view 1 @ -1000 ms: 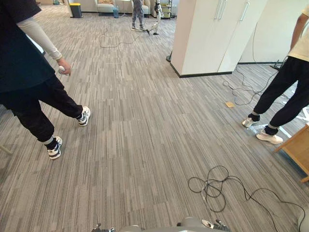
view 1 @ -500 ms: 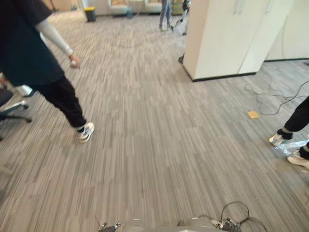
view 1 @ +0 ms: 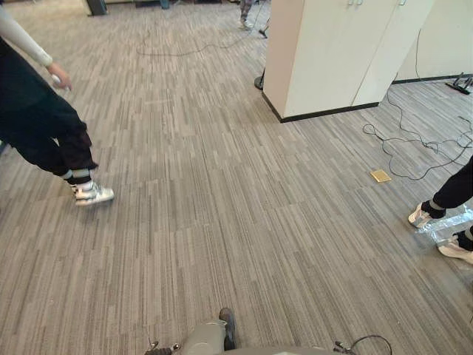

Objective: Organize washtable

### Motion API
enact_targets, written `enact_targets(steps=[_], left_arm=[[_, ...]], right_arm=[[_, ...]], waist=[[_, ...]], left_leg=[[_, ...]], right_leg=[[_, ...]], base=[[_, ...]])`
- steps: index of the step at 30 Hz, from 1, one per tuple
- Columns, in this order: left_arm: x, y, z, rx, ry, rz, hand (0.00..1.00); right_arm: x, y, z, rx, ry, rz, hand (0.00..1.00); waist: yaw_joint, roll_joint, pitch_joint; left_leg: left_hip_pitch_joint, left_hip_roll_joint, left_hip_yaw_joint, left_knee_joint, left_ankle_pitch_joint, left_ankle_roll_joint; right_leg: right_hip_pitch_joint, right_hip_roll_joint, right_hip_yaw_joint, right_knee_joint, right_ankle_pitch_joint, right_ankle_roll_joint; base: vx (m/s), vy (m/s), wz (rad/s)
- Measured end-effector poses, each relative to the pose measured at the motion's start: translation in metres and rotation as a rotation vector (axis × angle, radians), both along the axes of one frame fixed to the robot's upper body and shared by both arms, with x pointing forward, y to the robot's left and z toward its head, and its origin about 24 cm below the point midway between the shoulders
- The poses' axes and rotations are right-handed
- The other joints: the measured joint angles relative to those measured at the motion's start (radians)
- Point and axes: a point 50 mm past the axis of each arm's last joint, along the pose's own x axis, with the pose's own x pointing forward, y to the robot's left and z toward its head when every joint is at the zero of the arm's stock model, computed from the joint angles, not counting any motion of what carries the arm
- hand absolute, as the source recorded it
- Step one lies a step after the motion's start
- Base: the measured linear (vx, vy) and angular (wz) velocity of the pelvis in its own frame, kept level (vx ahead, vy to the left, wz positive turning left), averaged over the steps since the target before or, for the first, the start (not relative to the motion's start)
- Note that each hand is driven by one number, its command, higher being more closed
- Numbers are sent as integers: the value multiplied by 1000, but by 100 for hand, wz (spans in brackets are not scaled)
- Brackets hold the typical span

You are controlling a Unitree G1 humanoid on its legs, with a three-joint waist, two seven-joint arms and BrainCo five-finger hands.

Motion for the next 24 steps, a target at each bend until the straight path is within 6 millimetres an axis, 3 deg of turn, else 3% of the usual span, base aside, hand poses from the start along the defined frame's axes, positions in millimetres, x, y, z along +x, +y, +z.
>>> enact_targets(steps=[1, 3, 5, 6, 8, 9, 10, 12, 13, 15, 16, 17, 19, 20, 22, 24], left_arm=[[1, -1, 0, 0, 3, -25, 0], [1, -2, 0, -1, 5, -28, 0], [1, -2, 0, -3, 5, -27, 0], [2, -5, -1, -9, 1, -18, 0], [3, -10, -2, -20, -6, -1, 0], [4, -10, -1, -22, -16, 20, 0], [4, -8, -1, -19, -28, 47, 0], [2, -8, 0, -24, -49, 119, 0], [-4, -10, 0, -30, -61, 181, 0], [-2, -15, 0, -46, -78, 215, 0], [-2, -19, -1, -58, -88, 260, 0], [-4, -23, -1, -70, -96, 301, 0], [-5, -21, -1, -64, -93, 311, 0], [-3, -16, 0, -49, -95, 280, 0], [1, -17, 1, -46, -99, 232, 0], [3, -17, 1, -42, -107, 208, 0]], right_arm=[[0, -1, 0, -3, -2, 0, 0], [3, -2, 1, -8, -15, 2, 0], [3, -3, 1, -11, -15, 2, 0], [2, -5, 1, -16, -12, -3, 0], [1, -7, 2, -19, -10, -15, 0], [-5, -7, 1, -17, 8, -24, 0], [-9, -6, 0, -14, 17, -34, 0], [-25, -2, -1, -2, 51, -63, 0], [-35, 1, -1, 6, 76, -78, 0], [-42, -4, 0, -6, 90, -82, 0], [-37, -13, 2, -31, 68, -85, 0], [-33, -22, 5, -60, 50, -89, 0], [-33, -22, 5, -68, 50, -96, 0], [-32, -17, 3, -55, 55, -104, 0], [-36, -15, 1, -46, 78, -134, 0], [-35, -17, 2, -52, 71, -154, 0]], waist=[[-2, 7, 1], [-21, 14, 1], [-30, 18, 1], [-38, 34, 13], [-43, 56, 17], [-46, 57, 20], [-48, 49, 19], [-52, 48, 16], [-51, 43, 1], [-49, 68, -9], [-47, 106, -5], [-41, 121, 4], [-32, 124, 11], [-28, 98, 21], [-16, 75, 23], [-16, 77, 26]], left_leg=[[60, -4, -17, -47, -2, 2], [117, -1, -47, -91, -13, 4], [146, 4, -62, -103, -35, -11], [182, 17, -77, -95, -65, -23], [208, 38, -94, -90, -93, -31], [231, 44, -111, -91, -119, -54], [250, 42, -130, -87, -146, -61], [286, 58, -171, -52, -211, -113], [277, 89, -180, 71, -239, -159], [166, 148, -162, 346, -219, -188], [54, 211, -148, 593, -119, -212], [-37, 288, -116, 798, 48, -200], [-100, 370, -56, 946, 32, -166], [-144, 370, -35, 959, 3, -143], [-198, 352, 2, 851, -32, -149], [-264, 347, 30, 674, -37, -141]], right_leg=[[-33, -8, -73, 4, -63, -54], [-93, 6, -156, -87, -132, -79], [-152, 27, -189, -269, -151, -81], [-192, 64, -167, -479, -122, -107], [-212, 95, -149, -619, -56, -107], [-217, 105, -125, -740, 15, -97], [-229, 106, -101, -790, 49, -97], [-240, 94, -105, -737, 66, -110], [-222, 94, -121, -685, 139, -130], [-200, 118, -149, -646, 118, -144], [-167, 152, -170, -645, 76, -163], [-123, 186, -169, -655, 43, -186], [-42, 210, -162, -676, 6, -209], [43, 198, -146, -718, -18, -214], [110, 171, -119, -763, -25, -203], [152, 154, -105, -808, -36, -186]], base=[[275, 97, 21], [276, 71, 40], [422, 19, 43], [501, -9, 27], [412, -21, 27], [453, -70, 42], [592, -137, 61], [594, -194, 72], [668, -270, 65], [660, -290, 40], [626, -249, 7], [616, -214, -10], [571, -157, -27], [515, -134, -23], [448, -87, -34], [431, 25, -26]])
